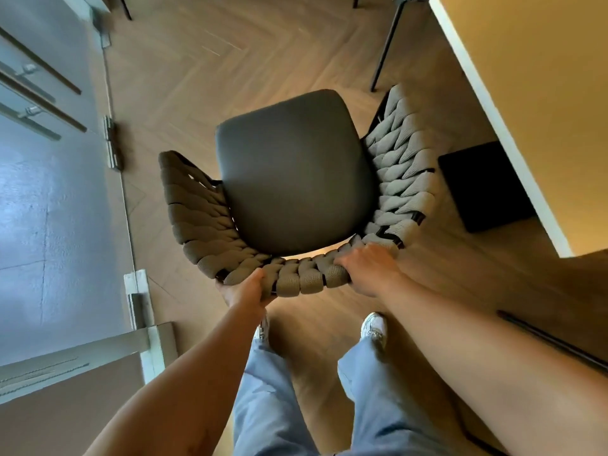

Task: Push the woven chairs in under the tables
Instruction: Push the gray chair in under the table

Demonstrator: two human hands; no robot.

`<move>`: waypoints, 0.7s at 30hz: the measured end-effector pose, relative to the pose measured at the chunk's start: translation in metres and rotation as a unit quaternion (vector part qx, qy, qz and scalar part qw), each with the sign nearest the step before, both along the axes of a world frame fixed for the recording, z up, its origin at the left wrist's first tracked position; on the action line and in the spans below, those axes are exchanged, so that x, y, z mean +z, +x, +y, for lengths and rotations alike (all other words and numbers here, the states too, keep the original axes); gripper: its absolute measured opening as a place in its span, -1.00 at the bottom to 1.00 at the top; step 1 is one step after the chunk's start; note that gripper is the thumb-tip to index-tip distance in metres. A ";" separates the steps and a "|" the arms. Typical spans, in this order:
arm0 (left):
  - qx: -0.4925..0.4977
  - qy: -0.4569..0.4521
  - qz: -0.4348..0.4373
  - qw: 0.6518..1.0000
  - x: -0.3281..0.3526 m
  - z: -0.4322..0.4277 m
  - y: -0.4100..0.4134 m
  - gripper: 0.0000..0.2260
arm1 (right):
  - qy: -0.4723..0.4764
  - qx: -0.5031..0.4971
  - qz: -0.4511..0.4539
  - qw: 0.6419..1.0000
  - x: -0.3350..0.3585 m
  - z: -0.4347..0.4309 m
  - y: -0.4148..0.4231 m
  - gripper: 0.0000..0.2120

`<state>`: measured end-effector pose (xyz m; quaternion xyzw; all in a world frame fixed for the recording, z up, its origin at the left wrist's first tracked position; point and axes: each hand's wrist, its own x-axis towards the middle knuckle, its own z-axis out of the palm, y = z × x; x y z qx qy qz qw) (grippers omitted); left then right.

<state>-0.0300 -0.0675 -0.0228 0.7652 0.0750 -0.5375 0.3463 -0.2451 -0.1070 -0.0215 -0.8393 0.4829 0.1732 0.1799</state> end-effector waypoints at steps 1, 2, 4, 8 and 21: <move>0.002 -0.013 -0.021 1.000 -0.003 -0.001 0.006 -0.75 | 0.005 -0.017 0.004 1.000 0.000 0.003 0.003 -0.64; 0.008 -0.021 -0.034 0.999 -0.004 -0.002 0.012 -0.61 | 0.005 -0.035 0.003 0.999 0.000 0.006 0.006 -0.62; -0.008 -0.023 -0.031 0.999 -0.001 -0.003 0.023 -0.51 | -0.005 -0.071 -0.002 0.997 -0.001 0.015 0.014 -0.59; -0.061 -0.030 0.000 0.998 -0.001 -0.007 0.044 -0.47 | -0.019 -0.132 0.010 0.991 -0.006 0.034 0.034 -0.59; -0.214 -0.025 0.000 0.977 -0.011 -0.023 0.089 -0.40 | 0.013 -0.280 0.046 0.959 -0.017 0.095 0.094 -0.68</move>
